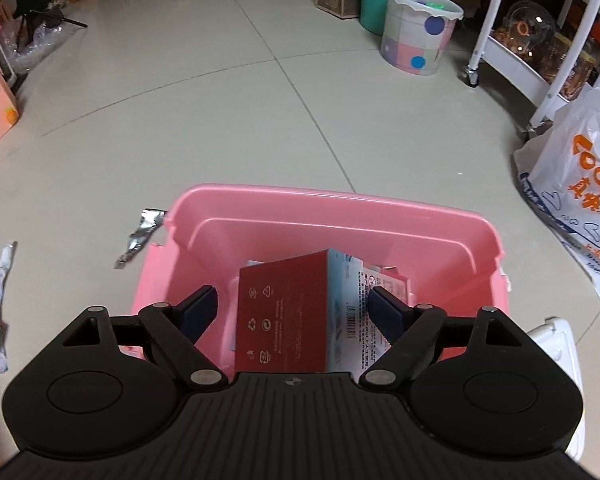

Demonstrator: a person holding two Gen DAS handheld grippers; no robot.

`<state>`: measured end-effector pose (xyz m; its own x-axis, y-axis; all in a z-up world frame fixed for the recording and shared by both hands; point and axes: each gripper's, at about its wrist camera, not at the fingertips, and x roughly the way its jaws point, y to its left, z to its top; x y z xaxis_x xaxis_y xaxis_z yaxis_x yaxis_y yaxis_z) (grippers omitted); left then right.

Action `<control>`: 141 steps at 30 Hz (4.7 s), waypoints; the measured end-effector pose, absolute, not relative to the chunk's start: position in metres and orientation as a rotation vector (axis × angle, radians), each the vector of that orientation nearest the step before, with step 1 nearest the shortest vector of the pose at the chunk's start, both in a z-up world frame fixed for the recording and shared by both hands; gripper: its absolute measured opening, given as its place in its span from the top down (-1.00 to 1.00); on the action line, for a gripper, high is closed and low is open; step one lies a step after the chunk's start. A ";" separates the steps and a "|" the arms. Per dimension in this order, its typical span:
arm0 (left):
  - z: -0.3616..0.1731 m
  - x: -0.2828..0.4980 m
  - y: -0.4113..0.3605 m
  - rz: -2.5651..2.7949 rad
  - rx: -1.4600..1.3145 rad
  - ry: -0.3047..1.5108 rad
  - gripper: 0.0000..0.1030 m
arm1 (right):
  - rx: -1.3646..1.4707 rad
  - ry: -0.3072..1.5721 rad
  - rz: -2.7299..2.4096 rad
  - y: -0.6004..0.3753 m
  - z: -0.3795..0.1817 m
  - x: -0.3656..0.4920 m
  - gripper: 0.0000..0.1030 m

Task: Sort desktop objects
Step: 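Lower the red box into the bin and open the left tool, then raise the open left tool away from the bin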

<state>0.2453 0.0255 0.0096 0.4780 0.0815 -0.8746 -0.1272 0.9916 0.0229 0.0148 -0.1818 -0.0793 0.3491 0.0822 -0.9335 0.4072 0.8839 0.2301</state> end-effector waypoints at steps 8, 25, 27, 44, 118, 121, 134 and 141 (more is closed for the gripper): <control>0.012 0.246 0.034 0.209 0.030 1.087 -0.64 | 0.466 1.209 -0.222 -0.183 -0.079 0.014 -1.00; 0.010 0.247 0.042 0.302 0.079 1.127 -0.68 | 0.465 1.213 -0.225 -0.178 -0.077 0.016 -0.99; 0.014 0.247 0.043 0.319 0.079 1.120 -0.68 | 0.462 1.212 -0.222 -0.178 -0.076 0.015 -0.99; 0.024 0.241 0.071 0.471 0.054 1.119 -0.68 | 0.445 1.203 -0.232 -0.186 -0.069 0.010 -0.99; -0.010 0.245 0.067 0.414 0.087 1.203 -0.82 | 0.486 1.241 -0.241 -0.188 -0.086 0.006 -1.00; -0.011 0.246 0.065 0.438 0.104 1.199 -0.82 | 0.484 1.245 -0.242 -0.187 -0.086 0.006 -1.00; -0.028 0.233 -0.007 0.150 0.123 1.299 -0.81 | 0.471 1.234 -0.242 -0.193 -0.082 0.005 -0.99; -0.037 0.228 -0.021 0.095 0.112 1.329 -0.81 | 0.458 1.234 -0.248 -0.198 -0.079 0.003 -1.00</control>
<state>0.2277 -0.0212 -0.0372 0.2366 0.1334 -0.9624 -0.0054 0.9907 0.1360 0.0034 -0.1985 -0.0787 0.3192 0.0629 -0.9456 0.4230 0.8834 0.2016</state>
